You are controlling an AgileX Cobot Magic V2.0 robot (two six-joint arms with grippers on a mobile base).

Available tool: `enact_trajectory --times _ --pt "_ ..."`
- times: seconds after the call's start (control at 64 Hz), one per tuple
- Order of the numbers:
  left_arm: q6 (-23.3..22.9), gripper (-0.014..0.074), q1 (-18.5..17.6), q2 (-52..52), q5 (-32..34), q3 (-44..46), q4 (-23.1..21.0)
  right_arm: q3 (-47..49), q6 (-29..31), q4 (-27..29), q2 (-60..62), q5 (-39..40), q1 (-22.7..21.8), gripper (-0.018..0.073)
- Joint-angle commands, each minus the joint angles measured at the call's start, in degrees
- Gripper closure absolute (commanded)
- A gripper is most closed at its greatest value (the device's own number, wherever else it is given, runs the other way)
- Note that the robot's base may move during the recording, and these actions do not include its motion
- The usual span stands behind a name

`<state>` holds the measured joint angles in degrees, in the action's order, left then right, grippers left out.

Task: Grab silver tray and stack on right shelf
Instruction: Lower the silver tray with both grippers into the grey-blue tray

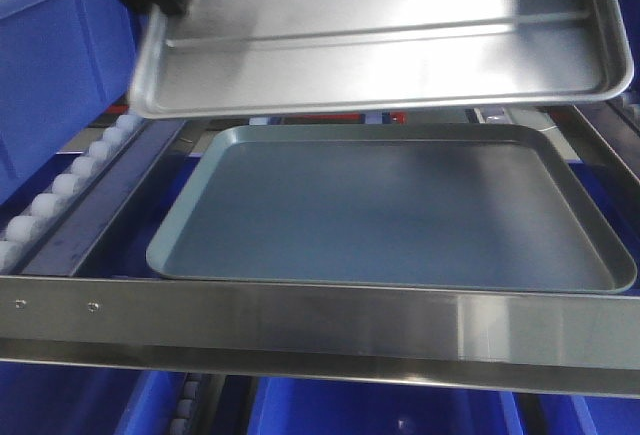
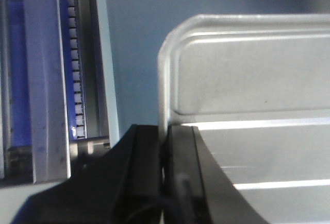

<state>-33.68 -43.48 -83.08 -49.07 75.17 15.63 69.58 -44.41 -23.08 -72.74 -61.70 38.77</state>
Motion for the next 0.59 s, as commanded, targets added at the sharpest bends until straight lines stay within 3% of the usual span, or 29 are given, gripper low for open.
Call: enact_trajectory --times 0.0,0.219,0.578 --pt "0.7 0.0689 1.2 -1.6 2.4 2.8 2.0 2.3 2.5 -2.9 -0.9 3.5 -3.5 0.0503" --pt "0.7 0.0689 4.2 -7.5 8.0 2.8 2.0 2.3 4.8 -2.9 -7.6 7.4 -10.3 0.0503" --pt "2.6 0.0689 6.3 -16.2 13.0 2.8 2.4 2.3 4.8 -2.9 -17.1 10.7 -12.0 0.0501"
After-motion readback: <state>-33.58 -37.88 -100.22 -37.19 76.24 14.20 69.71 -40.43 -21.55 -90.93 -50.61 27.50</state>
